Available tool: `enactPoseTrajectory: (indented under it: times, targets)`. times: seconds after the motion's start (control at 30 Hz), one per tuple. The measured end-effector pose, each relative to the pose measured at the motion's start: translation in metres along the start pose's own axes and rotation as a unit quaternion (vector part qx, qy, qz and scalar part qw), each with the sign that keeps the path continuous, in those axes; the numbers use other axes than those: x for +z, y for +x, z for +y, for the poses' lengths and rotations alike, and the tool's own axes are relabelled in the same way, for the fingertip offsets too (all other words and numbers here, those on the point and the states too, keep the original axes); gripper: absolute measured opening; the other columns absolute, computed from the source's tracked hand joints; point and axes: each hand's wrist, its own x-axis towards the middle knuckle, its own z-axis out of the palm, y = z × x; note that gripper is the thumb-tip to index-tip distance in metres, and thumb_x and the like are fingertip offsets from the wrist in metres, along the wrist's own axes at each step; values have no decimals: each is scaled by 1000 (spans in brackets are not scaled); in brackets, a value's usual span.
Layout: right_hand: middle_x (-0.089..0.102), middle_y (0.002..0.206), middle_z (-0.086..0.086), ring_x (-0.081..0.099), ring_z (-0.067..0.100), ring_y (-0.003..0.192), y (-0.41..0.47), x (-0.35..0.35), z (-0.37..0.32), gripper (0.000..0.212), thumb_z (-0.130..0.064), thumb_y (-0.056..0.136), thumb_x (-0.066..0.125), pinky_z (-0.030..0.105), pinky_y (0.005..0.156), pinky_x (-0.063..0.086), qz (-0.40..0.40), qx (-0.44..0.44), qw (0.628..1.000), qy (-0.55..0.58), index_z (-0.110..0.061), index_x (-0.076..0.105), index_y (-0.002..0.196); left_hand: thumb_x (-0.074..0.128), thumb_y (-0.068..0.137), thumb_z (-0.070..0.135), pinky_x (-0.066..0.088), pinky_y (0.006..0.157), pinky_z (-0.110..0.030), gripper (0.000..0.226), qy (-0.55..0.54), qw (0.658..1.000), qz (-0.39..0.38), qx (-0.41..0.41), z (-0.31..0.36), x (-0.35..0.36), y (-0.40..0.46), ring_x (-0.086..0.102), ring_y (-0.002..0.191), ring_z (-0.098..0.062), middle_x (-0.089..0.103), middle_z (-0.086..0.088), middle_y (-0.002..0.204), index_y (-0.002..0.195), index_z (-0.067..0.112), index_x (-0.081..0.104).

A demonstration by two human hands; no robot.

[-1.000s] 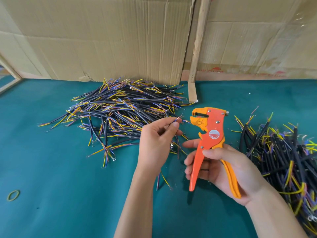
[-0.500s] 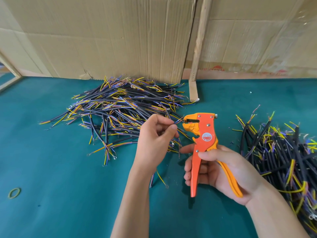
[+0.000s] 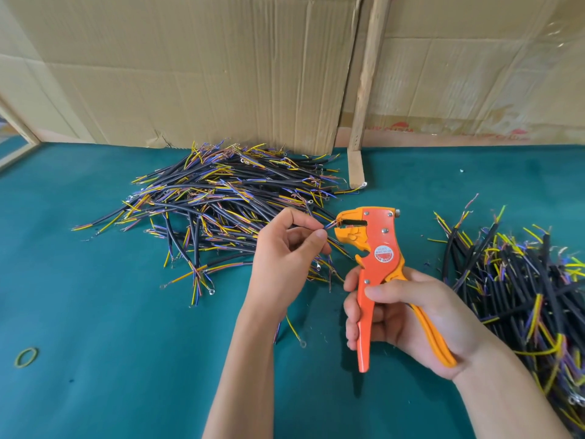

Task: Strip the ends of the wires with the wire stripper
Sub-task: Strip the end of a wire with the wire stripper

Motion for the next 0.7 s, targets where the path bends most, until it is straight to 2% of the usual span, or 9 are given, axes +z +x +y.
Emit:
enactPoseTrajectory:
  times: [0.1,0.23,0.47,0.6,0.7]
  targets:
    - [61,80,28,62,40,66,-1,1,-1,22,-11,77,71,48,64,56,16,-3,1000,-1,-1,68,96,62,96,0,37,49,-7,14,10,1000,0,4,1,0,0,53,47,-2,68,-7,67,89,12,61]
    - [60,75,25,60,38,61,-2,5,-3,27,-18,71,78,45,60,56,23,-1,1000,-2,-4,67,92,63,95,0,36,48,-8,13,25,1000,-2,6,2,1,-1,53,47,-2,69,-9,68,89,11,60]
    - [61,79,26,61,39,64,0,5,-1,23,-15,75,74,47,63,56,21,-1,1000,-3,-2,67,93,65,95,1,37,50,-9,8,56,998,2,4,1,3,-1,57,51,-6,71,-13,71,93,8,62]
    - [62,80,26,62,40,66,-1,2,0,28,-19,74,77,48,65,56,16,-4,1000,-9,-3,67,95,65,94,1,48,61,-18,7,62,998,9,7,1,4,-1,66,63,-13,72,-7,69,94,9,64]
    - [62,84,28,62,41,70,-1,-3,-1,31,-20,76,78,50,69,56,8,3,1000,-10,-2,67,99,65,93,1,52,66,-20,9,76,997,18,17,1,4,-1,67,64,-13,72,-4,68,93,10,67]
